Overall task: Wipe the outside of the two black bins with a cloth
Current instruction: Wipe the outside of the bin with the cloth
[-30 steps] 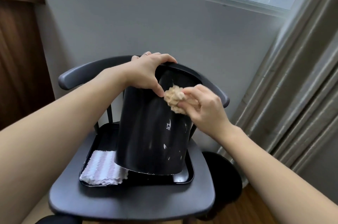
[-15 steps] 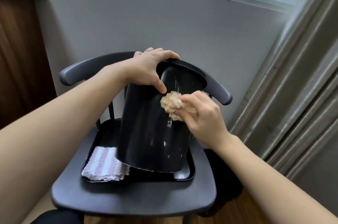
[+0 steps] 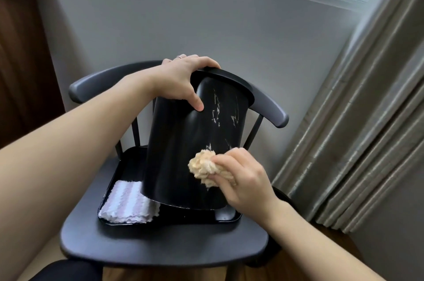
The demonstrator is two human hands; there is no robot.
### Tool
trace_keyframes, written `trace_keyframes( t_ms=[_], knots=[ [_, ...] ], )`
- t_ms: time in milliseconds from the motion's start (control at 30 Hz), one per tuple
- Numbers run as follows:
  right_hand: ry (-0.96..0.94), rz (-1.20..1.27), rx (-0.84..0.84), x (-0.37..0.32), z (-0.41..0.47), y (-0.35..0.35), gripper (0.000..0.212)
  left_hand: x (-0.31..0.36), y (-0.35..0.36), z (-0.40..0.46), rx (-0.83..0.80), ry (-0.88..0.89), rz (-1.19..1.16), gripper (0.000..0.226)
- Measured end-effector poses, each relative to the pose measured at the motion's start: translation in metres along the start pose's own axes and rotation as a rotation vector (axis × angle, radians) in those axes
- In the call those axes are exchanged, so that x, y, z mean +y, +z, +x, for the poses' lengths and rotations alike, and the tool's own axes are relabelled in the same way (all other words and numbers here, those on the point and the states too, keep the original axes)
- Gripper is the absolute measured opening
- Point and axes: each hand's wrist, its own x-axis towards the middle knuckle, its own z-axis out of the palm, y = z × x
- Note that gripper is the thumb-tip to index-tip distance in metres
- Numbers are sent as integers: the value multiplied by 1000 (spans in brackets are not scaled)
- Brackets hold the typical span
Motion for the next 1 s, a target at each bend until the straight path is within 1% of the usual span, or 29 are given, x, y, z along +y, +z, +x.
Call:
trace_keyframes(
  t_ms=[133, 200, 267, 400, 567, 700, 833, 900, 1000],
  knots=[
    [-144, 49, -189, -6, -35, 4, 17, 2, 0, 0, -4, -13, -26, 91],
    [-157, 43, -205, -4, -34, 1, 17, 2, 0, 1, -3, -6, -19, 91],
    [-128, 42, -133, 1, -20, -3, 17, 2, 0, 1, -2, 3, -4, 91],
    [-25, -2, 100, 17, 27, -16, 19, 1, 2, 1, 2, 2, -7, 93],
    [133, -50, 240, 34, 76, -24, 24, 1, 3, 2, 12, 28, 11, 94],
    [161, -35, 208, 35, 76, -16, 30, 1, 4, 3, 12, 34, 30, 95],
    [16, -67, 125, 32, 50, -12, 30, -1, 2, 2, 10, 31, 30, 95],
    [-15, -99, 108, 35, 54, -15, 27, -1, 1, 2, 9, 33, 33, 95],
    [30, -141, 135, 40, 77, -23, 28, 0, 1, 1, 1, 44, 41, 96]
  ],
)
